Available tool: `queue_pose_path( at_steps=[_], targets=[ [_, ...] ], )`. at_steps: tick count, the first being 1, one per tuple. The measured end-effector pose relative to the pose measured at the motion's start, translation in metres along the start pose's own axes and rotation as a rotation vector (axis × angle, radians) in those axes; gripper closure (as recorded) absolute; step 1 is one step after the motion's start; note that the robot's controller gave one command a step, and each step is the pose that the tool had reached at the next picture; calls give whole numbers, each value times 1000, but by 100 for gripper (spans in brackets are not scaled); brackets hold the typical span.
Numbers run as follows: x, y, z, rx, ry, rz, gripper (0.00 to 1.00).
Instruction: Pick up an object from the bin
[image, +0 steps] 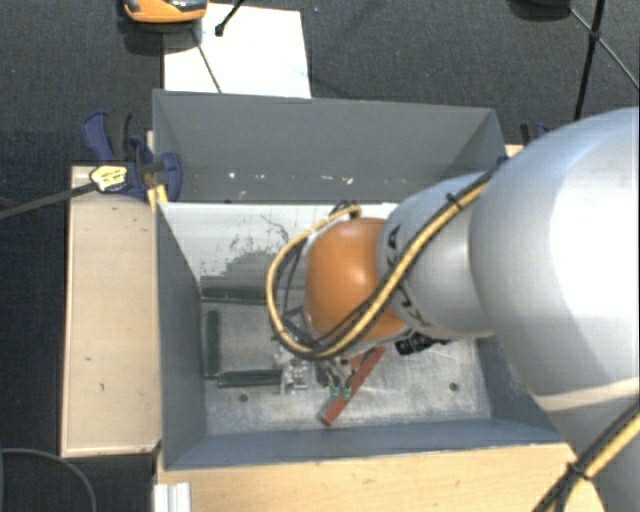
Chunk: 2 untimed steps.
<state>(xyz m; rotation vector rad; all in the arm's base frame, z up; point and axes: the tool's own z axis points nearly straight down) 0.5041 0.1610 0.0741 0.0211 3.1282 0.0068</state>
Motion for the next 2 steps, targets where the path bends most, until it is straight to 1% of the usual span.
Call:
queue_pose_path(
  at_steps=[1, 2],
  targets=[
    [0, 0, 0, 0, 0, 2, 100],
    [-14, -15, -195, 4, 15, -81, 100]
  ],
)
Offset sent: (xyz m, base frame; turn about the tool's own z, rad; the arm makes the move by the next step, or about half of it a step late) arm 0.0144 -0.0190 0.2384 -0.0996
